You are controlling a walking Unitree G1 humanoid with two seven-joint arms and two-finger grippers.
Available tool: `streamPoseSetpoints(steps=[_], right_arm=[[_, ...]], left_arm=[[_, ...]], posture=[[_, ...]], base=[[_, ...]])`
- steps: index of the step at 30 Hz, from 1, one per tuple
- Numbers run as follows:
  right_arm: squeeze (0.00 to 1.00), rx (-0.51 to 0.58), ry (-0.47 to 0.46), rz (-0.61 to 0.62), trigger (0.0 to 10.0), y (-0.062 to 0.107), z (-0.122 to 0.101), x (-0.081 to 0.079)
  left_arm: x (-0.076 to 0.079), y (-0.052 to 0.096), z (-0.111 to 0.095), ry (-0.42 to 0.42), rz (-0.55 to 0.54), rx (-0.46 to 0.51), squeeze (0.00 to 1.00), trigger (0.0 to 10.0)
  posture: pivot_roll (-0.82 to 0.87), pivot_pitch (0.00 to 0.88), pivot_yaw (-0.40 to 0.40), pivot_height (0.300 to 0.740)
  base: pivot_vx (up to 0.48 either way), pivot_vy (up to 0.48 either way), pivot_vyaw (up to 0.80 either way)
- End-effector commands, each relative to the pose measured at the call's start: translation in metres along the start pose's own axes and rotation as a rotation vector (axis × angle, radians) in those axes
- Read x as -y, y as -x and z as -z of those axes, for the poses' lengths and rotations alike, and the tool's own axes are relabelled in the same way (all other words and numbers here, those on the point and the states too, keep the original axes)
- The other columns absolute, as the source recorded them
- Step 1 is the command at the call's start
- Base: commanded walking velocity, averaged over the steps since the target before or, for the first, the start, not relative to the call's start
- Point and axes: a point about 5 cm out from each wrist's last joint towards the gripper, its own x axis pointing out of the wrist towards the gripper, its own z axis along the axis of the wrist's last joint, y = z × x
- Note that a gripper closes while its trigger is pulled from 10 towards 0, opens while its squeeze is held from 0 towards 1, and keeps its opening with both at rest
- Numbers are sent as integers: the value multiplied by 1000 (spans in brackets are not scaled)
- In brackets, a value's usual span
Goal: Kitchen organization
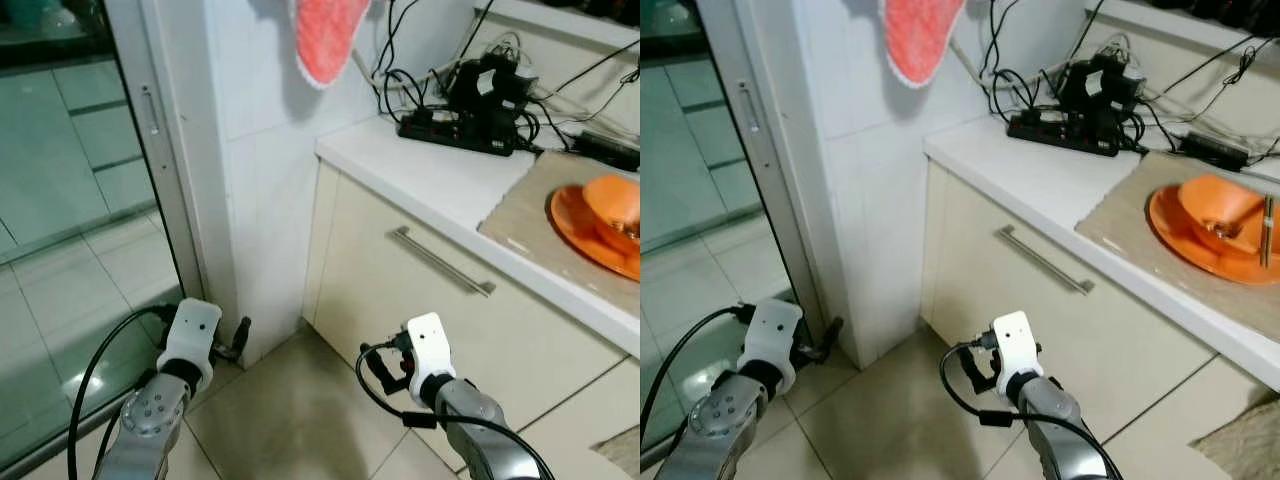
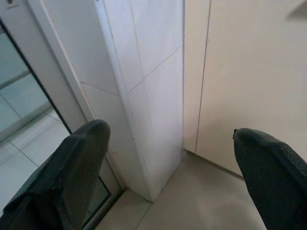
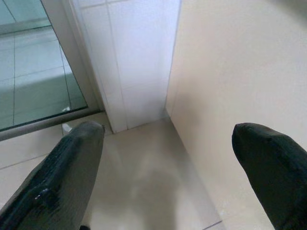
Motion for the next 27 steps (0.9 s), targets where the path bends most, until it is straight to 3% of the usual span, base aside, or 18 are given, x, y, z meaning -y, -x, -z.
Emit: streamPoseSetpoints(steps=[1, 22, 27], right_arm=[[0, 6, -2, 42, 10000, 3, 0, 9], [0, 41, -9, 47, 10000, 3, -4, 11], [0, 38, -12, 43, 10000, 3, -4, 10]], left_arm=[[4, -2, -5, 17, 13, 21, 0, 10000], [6, -4, -11, 31, 16, 52, 0, 10000], [6, -3, -11, 32, 18, 52, 0, 10000]], posture=[[-17, 0, -25, 740], [-11, 0, -37, 740], [-10, 0, -41, 740]], base=[[0, -334, 0], [0, 0, 0], [0, 0, -758]])
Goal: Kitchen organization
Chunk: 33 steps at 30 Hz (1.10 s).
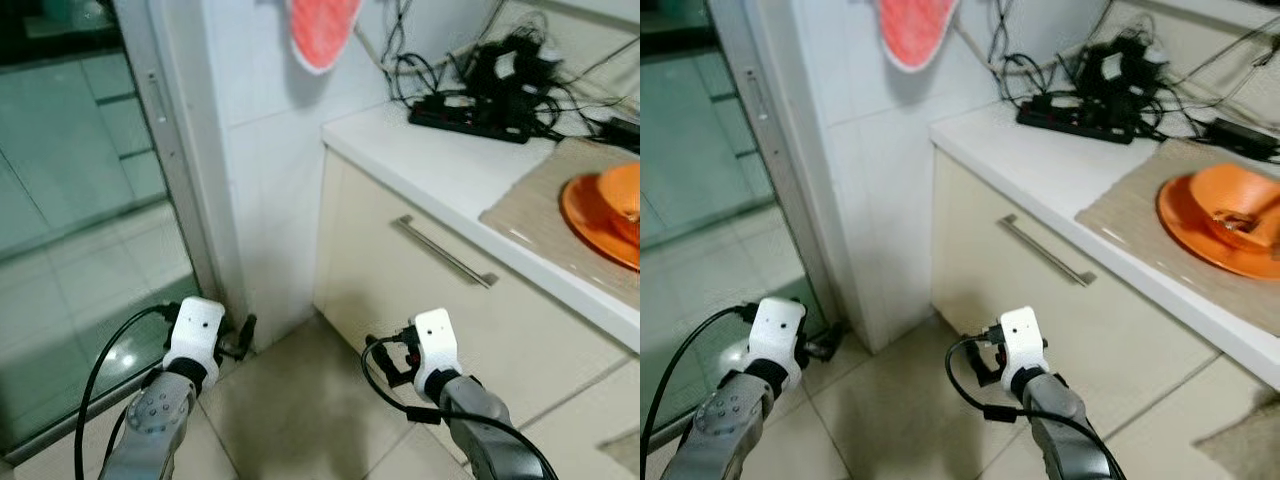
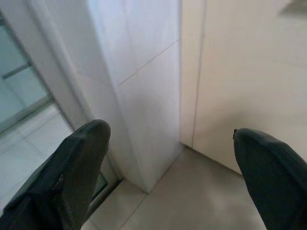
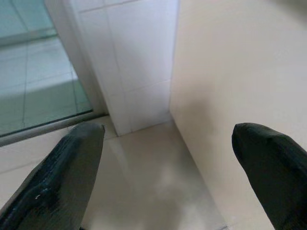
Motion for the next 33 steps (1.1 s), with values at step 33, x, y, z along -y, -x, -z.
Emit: streamPoseSetpoints(steps=[33], right_arm=[[0, 14, -8, 0, 10000, 1, -2, 2]], left_arm=[[3, -2, -9, -4, 20, 41, 0, 10000]], posture=[[-11, 0, -37, 740]], base=[[0, 0, -800]])
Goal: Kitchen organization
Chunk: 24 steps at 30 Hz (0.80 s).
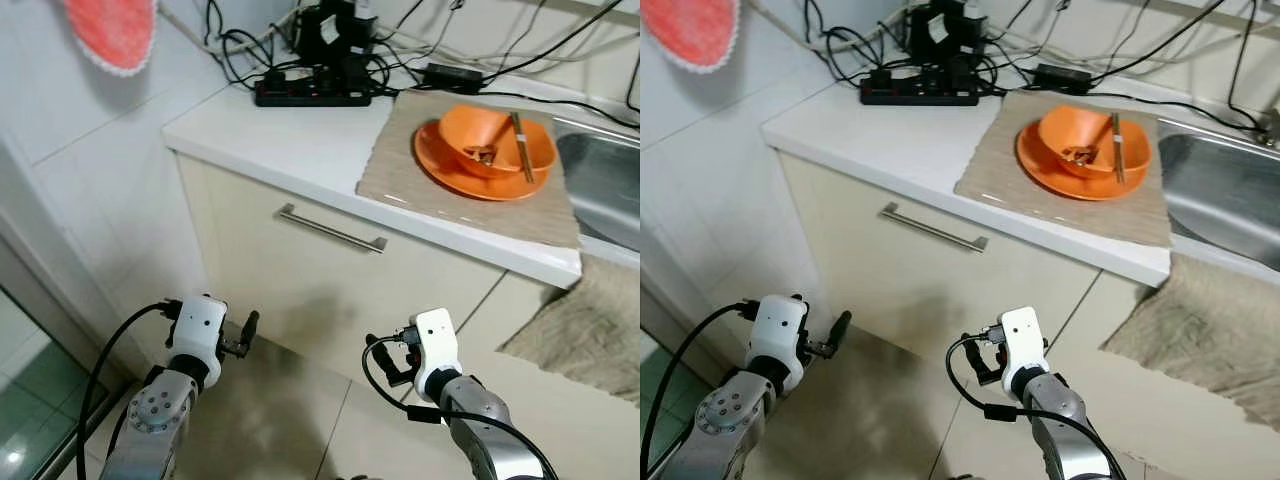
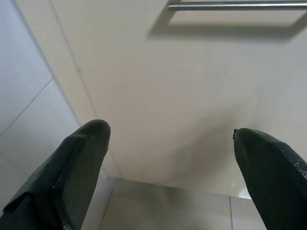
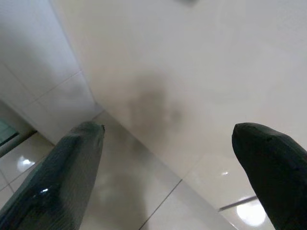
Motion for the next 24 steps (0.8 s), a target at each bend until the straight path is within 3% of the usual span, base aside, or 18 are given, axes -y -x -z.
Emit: streamPoseSetpoints(steps=[1, 24], right_arm=[[0, 10, 1, 7, 10000, 1, -1, 3], [0, 19, -7, 5, 10000, 1, -2, 2]], left_arm=[[2, -2, -6, -4, 15, 23, 0, 10000], [2, -3, -10, 0, 14, 52, 0, 10000]], posture=[[-12, 0, -37, 740], [-9, 0, -33, 740]], base=[[0, 0, -800], [0, 0, -800]])
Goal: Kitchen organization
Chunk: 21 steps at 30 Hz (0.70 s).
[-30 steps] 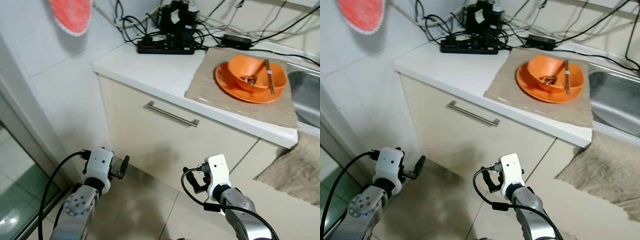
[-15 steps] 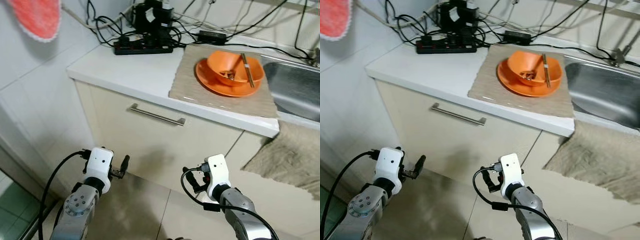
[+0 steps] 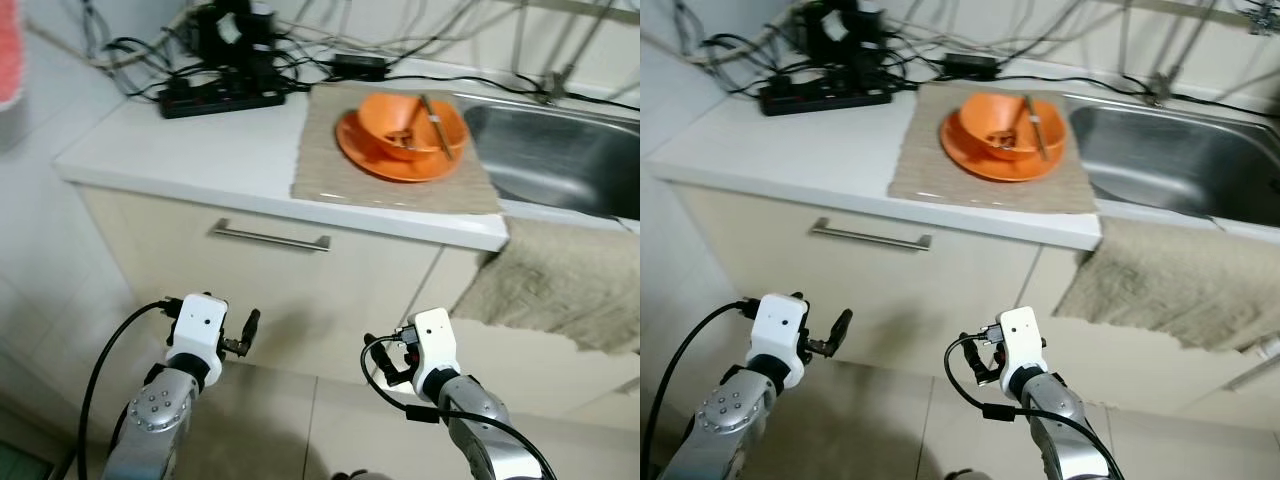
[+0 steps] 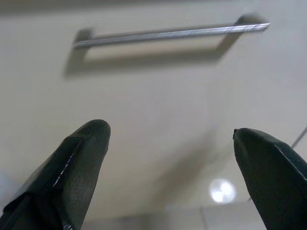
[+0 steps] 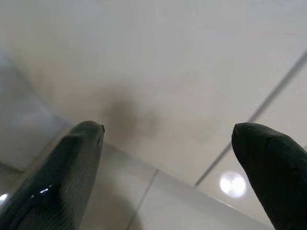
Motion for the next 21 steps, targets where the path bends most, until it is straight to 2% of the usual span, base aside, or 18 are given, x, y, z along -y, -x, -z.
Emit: streamPoseSetpoints(steps=[1, 13, 16, 21], right_arm=[[0, 20, -3, 1, 10000, 1, -3, 1], [0, 54, 3, -28, 10000, 1, -8, -3], [0, 73, 30, -45, 10000, 1, -10, -5], [0, 129, 66, -44, 10000, 0, -19, -6]], left_arm=[[-3, 1, -4, -6, -8, 25, 0, 10000], [-4, 2, -8, -14, -20, 48, 0, 10000], [-5, 2, -8, -13, -33, 54, 0, 10000], [-9, 1, -13, 0, -71, 78, 0, 10000]], posture=[[-9, 0, -33, 740], [-8, 0, -36, 740], [-8, 0, -36, 740], [-8, 0, -38, 740]], base=[[0, 0, -800], [0, 0, -755], [0, 0, 0], [0, -397, 0]])
